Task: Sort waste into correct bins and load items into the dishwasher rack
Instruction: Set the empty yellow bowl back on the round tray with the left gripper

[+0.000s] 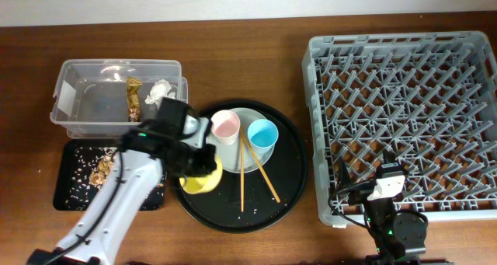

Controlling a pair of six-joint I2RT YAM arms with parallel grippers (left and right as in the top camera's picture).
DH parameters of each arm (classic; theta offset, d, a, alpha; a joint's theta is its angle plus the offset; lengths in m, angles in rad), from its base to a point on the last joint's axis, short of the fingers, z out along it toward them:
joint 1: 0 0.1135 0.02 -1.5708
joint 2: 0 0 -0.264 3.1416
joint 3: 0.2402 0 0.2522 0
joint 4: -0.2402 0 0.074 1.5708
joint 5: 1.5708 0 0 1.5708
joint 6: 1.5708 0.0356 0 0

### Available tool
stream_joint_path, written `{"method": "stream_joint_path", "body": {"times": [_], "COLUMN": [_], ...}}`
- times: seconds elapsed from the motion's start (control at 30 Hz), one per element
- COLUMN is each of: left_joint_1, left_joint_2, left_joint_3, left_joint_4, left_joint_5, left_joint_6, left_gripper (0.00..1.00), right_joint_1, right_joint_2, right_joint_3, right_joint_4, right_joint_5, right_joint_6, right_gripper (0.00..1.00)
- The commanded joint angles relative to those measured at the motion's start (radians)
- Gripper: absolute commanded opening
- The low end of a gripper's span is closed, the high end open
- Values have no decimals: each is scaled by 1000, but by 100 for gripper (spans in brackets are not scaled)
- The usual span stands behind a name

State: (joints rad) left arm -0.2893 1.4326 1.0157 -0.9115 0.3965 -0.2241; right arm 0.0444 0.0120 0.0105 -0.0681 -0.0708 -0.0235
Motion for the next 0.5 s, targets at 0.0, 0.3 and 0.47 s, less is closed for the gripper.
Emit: {"method": "stream_joint_path", "body": {"times": [0.0,0.3,0.47], "left_joint_1": [-122,-195,-195], "left_joint_2": [-16,-16,-16], "left_joint_3": [13,13,13], "left_joint_4": [-24,-96,-89], "left_joint_5": [-180,-288,-255], "left_joint_6": [-68,-105,-105], "left_gripper": [1,0,2], "right_joint_1": [-6,-6,-6], "right_joint_2": [-6,-6,-6], "right_joint_3": [-5,-5,-5], "right_joint_4": [-6,-6,-5], "right_joint_5": [4,4,0], "right_joint_6": [2,2,3], "right_gripper": [98,98,98]}}
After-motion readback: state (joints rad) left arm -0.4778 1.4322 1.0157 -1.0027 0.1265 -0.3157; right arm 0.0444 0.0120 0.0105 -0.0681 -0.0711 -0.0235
